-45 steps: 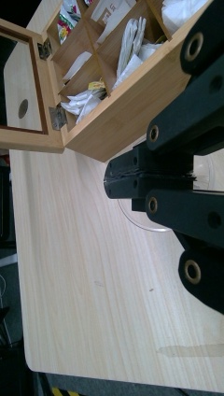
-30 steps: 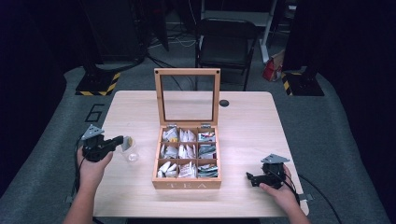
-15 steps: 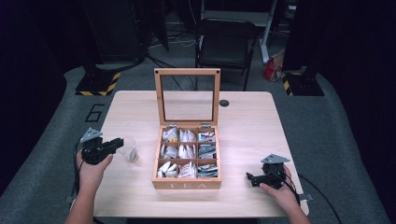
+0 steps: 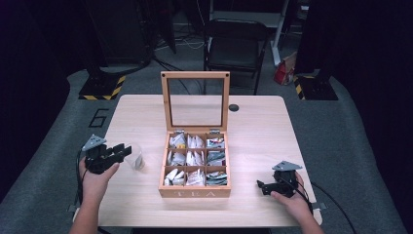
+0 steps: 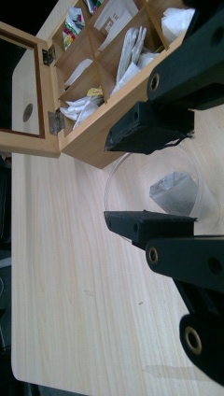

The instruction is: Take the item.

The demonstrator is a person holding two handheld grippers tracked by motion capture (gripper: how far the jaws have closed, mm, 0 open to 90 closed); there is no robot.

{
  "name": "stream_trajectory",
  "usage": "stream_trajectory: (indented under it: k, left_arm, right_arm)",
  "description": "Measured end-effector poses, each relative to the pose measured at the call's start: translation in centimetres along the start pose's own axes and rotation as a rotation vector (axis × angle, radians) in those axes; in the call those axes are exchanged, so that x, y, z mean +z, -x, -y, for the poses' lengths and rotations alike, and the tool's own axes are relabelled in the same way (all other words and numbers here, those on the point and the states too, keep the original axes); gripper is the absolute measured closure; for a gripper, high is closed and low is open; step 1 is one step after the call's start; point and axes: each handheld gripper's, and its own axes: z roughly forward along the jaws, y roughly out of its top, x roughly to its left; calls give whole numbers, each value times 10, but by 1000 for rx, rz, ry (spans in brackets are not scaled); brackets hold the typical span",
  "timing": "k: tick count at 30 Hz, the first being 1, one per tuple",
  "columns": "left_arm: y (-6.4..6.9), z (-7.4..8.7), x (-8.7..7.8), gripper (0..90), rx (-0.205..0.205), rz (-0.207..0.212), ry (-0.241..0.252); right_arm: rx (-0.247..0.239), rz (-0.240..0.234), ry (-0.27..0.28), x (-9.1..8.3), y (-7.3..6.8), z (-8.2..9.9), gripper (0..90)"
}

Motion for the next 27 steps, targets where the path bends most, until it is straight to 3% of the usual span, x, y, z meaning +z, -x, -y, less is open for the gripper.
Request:
stream_trajectory:
  k: [8,27]
  left_arm:
    - [8,-4,-4,558,20,13,17]
    - [33,1,1,522,87,49,-15]
  right_arm:
    - [0,0,0,0,0,0,0]
    - [0,0,0,0,0,0,0]
